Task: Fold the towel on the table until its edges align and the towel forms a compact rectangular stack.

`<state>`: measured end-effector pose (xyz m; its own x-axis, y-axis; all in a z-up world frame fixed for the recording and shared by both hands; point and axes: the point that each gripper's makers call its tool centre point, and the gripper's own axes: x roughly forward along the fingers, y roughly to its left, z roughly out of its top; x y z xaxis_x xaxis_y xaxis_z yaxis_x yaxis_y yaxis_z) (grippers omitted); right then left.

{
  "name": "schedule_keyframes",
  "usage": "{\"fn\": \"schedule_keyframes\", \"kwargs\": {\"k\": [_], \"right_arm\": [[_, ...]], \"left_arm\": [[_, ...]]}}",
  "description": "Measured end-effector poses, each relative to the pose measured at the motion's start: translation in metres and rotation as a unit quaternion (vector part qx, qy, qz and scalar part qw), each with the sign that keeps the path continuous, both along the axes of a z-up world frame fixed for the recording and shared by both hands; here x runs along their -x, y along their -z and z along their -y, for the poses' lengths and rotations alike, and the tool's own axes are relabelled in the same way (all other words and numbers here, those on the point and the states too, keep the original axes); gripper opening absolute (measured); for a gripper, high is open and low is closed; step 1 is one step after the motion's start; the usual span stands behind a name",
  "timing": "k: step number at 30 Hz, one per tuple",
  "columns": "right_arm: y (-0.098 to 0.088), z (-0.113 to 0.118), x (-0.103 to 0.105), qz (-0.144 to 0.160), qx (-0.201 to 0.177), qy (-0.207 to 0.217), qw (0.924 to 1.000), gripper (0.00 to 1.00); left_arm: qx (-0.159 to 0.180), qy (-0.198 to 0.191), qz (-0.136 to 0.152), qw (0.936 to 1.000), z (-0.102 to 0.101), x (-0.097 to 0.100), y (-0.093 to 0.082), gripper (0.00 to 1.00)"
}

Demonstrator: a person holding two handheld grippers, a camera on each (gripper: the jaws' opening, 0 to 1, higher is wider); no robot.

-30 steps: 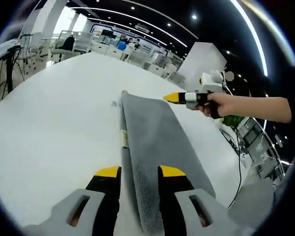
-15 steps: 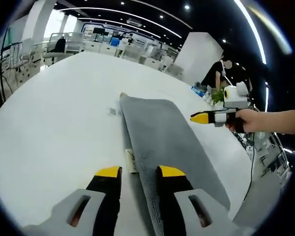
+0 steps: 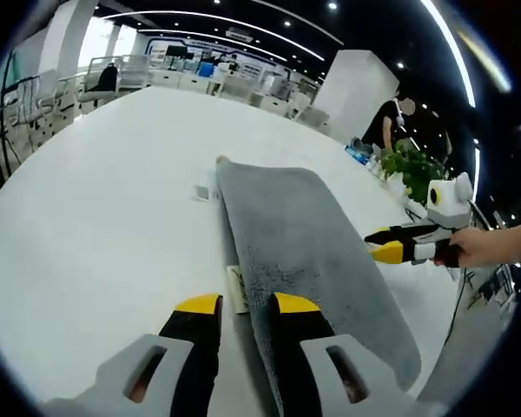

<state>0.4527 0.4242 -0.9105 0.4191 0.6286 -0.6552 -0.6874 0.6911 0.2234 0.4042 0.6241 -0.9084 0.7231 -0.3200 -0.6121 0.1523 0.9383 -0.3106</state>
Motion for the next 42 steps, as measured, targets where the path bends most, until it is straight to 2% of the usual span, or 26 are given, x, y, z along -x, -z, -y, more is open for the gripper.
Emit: {"fn": "schedule_keyframes", "kwargs": {"k": [6,9,12,16,19,28,30,32,35,42], "right_arm": [[0.000,-0.001,0.006,0.004,0.006,-0.005,1.0000,0.28],[0.001,-0.004,0.009,0.005,0.010,-0.018,0.9998,0.20],[0.001,-0.007,0.013,0.000,-0.001,-0.017,0.9999,0.12],[0.003,-0.007,0.010,0.003,0.003,-0.011,0.9999,0.00],[0.002,-0.008,0.009,-0.006,-0.011,-0.003,0.9999,0.00],[0.003,-0.008,0.006,-0.021,-0.021,0.008,0.9995,0.00],[-0.003,-0.014,0.006,-0.023,-0.053,0.010,0.9983,0.06],[-0.002,-0.015,0.007,-0.024,-0.051,0.008,0.9984,0.09],[0.000,-0.019,0.006,-0.024,-0.046,0.002,0.9986,0.09],[-0.002,-0.026,0.004,-0.038,-0.073,0.012,0.9965,0.12]], "left_arm": [[-0.009,0.005,0.000,0.9999,0.004,-0.001,0.002,0.18],[-0.010,0.007,0.002,0.9999,0.006,-0.001,0.003,0.16],[-0.022,0.015,0.006,0.9996,0.007,-0.001,0.003,0.14],[-0.031,0.019,0.008,0.9993,0.007,-0.001,0.003,0.12],[-0.036,0.023,0.010,0.9991,0.007,-0.001,0.003,0.11],[-0.036,0.025,0.013,0.9990,0.007,0.000,0.003,0.10],[-0.035,0.025,0.015,0.9989,0.007,-0.001,0.003,0.10],[-0.035,0.025,0.016,0.9989,0.007,-0.001,0.002,0.10],[-0.034,0.026,0.017,0.9989,0.007,-0.001,0.002,0.10],[-0.032,0.025,0.019,0.9990,0.007,-0.001,0.002,0.10]]}}
